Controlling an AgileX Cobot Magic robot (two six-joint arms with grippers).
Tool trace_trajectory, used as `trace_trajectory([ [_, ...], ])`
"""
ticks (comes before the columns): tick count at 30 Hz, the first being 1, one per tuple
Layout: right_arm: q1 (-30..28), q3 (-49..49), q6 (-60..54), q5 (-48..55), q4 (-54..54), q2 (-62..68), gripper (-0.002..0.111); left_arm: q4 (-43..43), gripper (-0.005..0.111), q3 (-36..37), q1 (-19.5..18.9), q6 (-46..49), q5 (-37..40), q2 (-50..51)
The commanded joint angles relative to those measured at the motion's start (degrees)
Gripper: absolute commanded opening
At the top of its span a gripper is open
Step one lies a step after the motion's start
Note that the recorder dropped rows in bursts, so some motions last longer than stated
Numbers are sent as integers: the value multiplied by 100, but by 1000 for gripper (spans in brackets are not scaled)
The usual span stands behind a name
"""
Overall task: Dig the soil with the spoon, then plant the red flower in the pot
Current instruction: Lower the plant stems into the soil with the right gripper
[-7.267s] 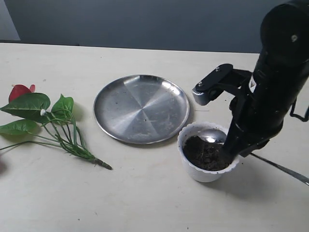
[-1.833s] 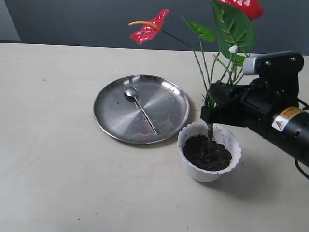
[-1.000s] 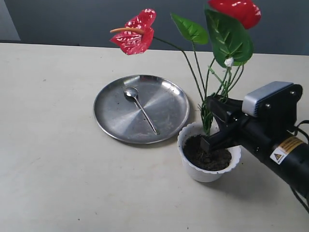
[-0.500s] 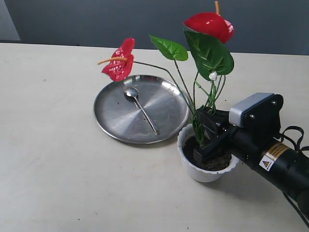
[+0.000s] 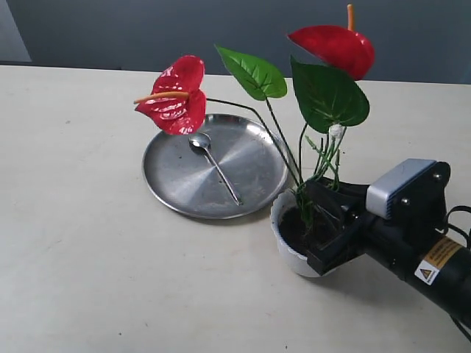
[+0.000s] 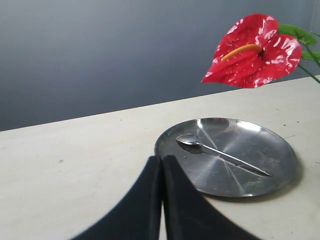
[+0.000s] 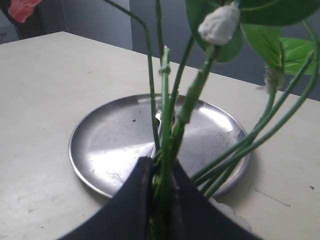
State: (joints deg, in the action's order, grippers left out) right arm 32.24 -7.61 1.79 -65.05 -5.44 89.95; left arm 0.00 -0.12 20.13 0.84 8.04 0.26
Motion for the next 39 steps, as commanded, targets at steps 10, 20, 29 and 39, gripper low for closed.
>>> trace_trajectory([
  [10, -18, 158, -3, 1574, -425, 31, -1, 0, 1, 12, 39, -21, -74, -26],
  [20, -18, 158, 284, 1615, -540, 22, -1, 0, 1, 12, 39, -21, -74, -26],
  [29, -18, 158, 284, 1862, 153, -55, -1, 0, 1, 12, 39, -21, -74, -26],
  [39, -18, 158, 273, 1930, 197, -55, -1, 0, 1, 12, 39, -21, -74, -26],
])
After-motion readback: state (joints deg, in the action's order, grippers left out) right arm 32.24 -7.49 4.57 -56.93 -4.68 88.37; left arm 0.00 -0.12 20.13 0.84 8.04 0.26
